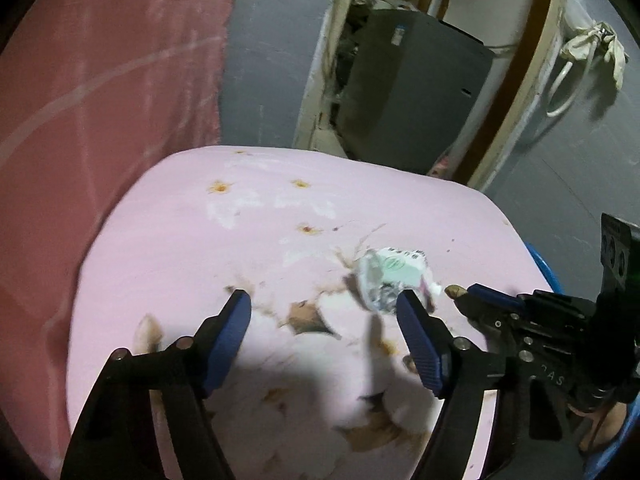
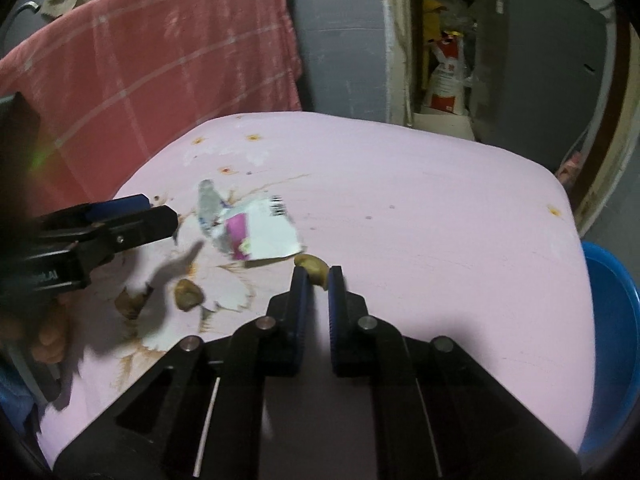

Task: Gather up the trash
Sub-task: 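Grasp the white-green wrapper with the left tool while the right tool grasps the brown scrap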

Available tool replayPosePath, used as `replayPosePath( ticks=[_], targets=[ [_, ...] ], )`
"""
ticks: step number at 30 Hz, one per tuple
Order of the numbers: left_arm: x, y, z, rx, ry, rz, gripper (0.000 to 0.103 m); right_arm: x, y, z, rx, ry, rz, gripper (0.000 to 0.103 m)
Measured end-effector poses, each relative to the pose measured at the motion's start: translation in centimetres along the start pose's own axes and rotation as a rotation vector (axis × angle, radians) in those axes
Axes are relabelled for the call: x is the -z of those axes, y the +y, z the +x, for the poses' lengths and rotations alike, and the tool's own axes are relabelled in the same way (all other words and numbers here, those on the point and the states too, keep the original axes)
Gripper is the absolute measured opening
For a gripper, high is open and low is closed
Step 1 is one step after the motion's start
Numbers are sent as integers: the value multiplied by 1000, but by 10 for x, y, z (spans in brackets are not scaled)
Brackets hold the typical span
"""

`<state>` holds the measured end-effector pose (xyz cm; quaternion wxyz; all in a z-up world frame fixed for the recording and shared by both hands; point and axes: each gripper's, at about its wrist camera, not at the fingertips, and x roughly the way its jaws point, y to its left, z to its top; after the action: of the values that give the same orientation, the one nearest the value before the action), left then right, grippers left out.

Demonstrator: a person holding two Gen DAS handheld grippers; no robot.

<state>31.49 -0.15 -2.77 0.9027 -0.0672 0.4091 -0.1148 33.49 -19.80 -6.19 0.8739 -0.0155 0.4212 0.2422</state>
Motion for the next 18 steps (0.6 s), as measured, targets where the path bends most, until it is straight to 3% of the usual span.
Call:
replayPosePath(
  ticks=[3,13,18],
  targets=[
    [-8,-6,12,32,24,11,60,2,-10,-3,0,-7,31,10],
    [-18,-6,26,70,80,-51,8,7,-15,-8,-26,-34,62,10],
    [-11,-5,14,62,61,-60,5,12,-14,-13,-30,-55,69,9]
  ],
)
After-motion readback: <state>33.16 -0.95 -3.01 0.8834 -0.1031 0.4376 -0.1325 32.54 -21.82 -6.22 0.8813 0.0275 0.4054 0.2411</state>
